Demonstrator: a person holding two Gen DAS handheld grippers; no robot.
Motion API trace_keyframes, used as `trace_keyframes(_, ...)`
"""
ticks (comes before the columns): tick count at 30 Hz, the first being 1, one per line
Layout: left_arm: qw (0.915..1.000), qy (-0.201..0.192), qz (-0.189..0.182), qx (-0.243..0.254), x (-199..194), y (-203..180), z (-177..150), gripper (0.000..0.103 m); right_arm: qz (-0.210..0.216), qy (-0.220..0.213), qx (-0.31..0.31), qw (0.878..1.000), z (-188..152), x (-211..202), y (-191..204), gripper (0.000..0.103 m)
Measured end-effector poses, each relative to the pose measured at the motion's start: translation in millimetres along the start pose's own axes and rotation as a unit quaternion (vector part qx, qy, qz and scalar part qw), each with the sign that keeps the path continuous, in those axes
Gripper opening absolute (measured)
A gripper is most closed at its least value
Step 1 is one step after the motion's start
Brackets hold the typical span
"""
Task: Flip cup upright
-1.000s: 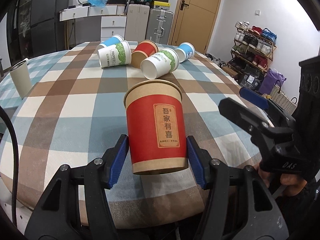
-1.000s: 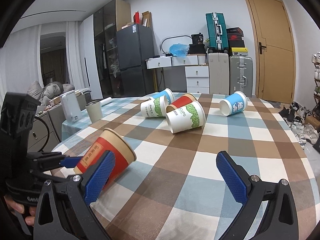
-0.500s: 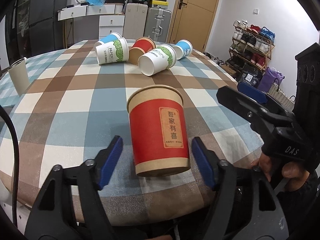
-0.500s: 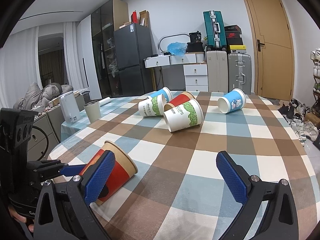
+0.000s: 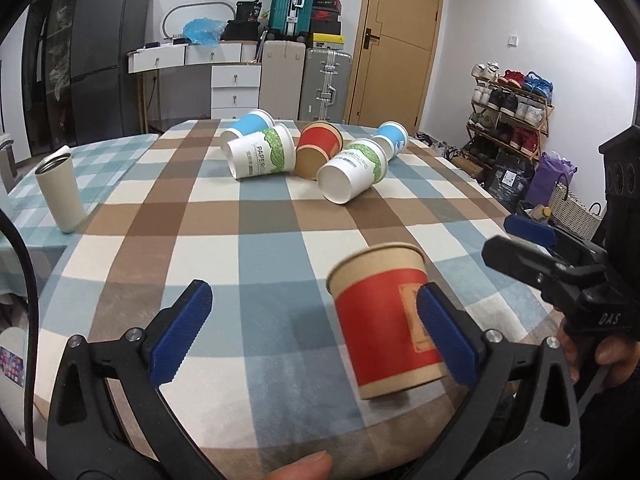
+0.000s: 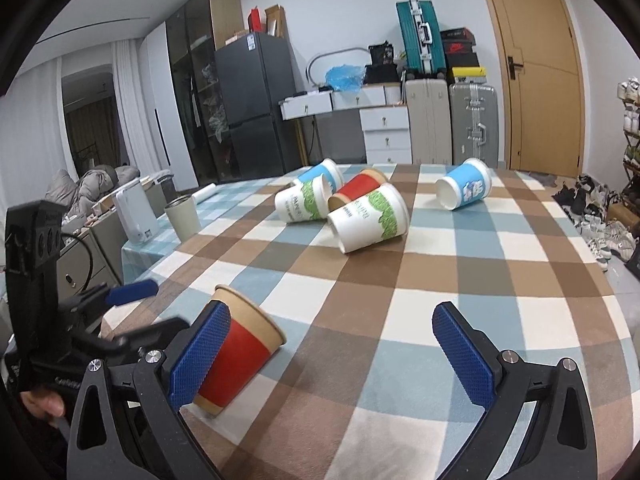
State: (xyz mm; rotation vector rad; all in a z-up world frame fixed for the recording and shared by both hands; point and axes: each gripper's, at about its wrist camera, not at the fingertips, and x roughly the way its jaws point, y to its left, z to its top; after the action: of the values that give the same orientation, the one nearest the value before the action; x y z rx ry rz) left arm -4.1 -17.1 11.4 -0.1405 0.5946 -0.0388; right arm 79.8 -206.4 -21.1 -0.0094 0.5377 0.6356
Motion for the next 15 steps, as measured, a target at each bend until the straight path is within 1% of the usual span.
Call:
trace_keyframes(8, 0.9998, -0.017, -0.003, 0.007, 13.2, 19.4, 0.5, 0.102, 0.017, 0.062, 0.020, 0.998, -1.2, 21.7, 10.3, 0.103)
trace_keyframes(15, 0.9994, -0.032, 0.006, 0.010, 18.0, 27.7, -5.2, 0.102, 0.042, 0.093, 0.044, 0.994, -2.0, 36.0, 15.3, 0.103)
